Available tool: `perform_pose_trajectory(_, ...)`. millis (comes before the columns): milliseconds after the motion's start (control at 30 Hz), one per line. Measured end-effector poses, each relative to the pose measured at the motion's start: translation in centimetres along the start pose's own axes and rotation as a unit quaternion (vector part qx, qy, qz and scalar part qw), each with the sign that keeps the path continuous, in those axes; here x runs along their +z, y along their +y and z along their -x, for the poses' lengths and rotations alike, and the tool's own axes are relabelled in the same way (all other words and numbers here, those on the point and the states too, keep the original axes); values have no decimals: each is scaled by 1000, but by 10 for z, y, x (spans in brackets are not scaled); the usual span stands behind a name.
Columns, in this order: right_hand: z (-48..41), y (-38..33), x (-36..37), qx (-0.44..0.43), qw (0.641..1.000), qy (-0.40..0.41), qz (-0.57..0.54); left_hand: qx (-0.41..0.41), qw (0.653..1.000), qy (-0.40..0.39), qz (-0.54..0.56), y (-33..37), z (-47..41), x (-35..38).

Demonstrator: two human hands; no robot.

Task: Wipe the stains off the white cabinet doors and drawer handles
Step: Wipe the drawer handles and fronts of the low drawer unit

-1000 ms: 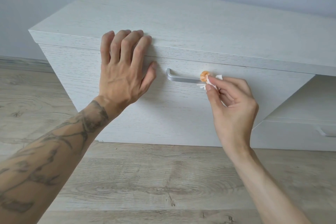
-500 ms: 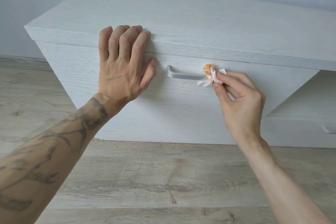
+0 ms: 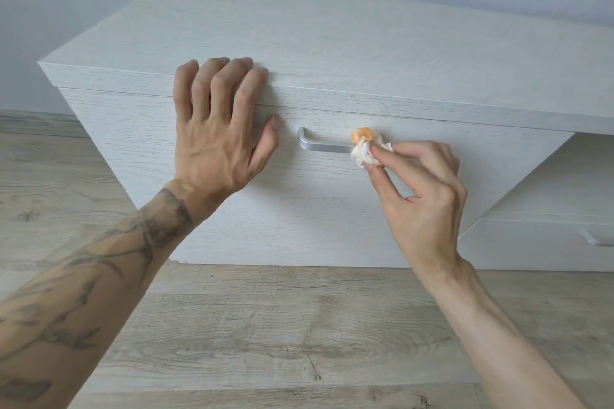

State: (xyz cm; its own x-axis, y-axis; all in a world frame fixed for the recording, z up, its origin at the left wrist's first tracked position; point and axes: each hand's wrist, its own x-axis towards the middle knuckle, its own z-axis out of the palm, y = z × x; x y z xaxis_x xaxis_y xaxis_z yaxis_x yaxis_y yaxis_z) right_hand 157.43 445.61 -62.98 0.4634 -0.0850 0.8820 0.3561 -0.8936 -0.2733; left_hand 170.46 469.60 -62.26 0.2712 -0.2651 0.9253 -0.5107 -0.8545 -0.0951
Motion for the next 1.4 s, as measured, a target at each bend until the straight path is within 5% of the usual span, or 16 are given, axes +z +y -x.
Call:
perform_pose_trajectory(567, -32, -63, 67, -41, 998, -1, 50, 10, 1000, -5, -8, -2, 0, -1)
perform_pose_trajectory(933, -20, -8, 7, -78, 995, -32, 50, -4, 999, -38, 9, 5, -4, -12)
perform_pose_trajectory(1200, -30, 19, -48, 79, 993, -81, -14, -17, 988, -155, 20, 13, -21, -48)
perform_pose_trajectory(1400, -97, -12, -103, 198, 959, -196, -55, -14, 951, -309, 20, 17, -77, -88)
